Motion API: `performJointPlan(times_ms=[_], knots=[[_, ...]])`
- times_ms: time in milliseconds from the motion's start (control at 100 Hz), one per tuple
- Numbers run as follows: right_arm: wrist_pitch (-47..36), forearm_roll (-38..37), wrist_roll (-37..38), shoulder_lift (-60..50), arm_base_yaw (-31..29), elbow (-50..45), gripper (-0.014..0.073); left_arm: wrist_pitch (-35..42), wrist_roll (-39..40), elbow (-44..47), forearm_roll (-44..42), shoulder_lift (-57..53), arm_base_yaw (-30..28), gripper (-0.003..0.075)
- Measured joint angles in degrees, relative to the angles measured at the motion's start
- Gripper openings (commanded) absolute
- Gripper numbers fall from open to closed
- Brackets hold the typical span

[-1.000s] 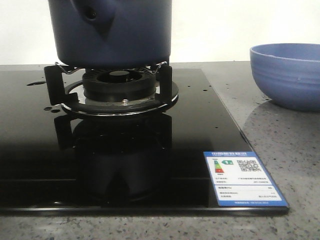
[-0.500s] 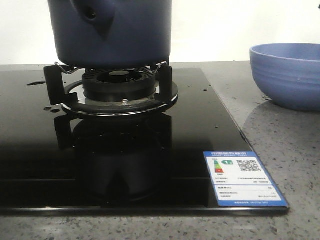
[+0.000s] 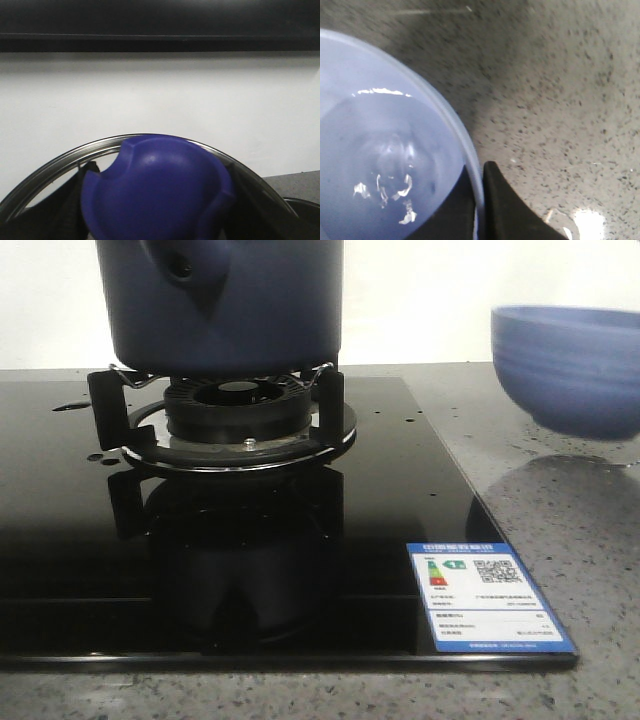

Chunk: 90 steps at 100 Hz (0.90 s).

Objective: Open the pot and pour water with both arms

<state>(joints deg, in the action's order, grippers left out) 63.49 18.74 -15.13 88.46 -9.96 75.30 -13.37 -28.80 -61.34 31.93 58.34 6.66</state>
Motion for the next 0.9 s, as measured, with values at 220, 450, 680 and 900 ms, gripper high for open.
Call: performJointPlan(times_ms=[220,450,680,900], knots=[[5.2,0.5,0.1,0.0,2.1,8.8,-0.0041,0.0,0.0,0.0,-0.8,0.0,-0.1,0.0336],[8.3,0.6,3.2,3.1,7.4,21.0,-0.0041,-0.7,0.0,0.0,-3.0,0.0,-0.1,0.0336],[9.0,0.6,6.5,9.7,13.3,37.1,-0.0041,-1.4,0.0,0.0,-3.5,0.0,-0.1,0.0336],[9.3,1.8,8.4,15.6,19.5,49.8,-0.0041,-2.0,0.0,0.0,-3.6,0.0,-0.1,0.0336]])
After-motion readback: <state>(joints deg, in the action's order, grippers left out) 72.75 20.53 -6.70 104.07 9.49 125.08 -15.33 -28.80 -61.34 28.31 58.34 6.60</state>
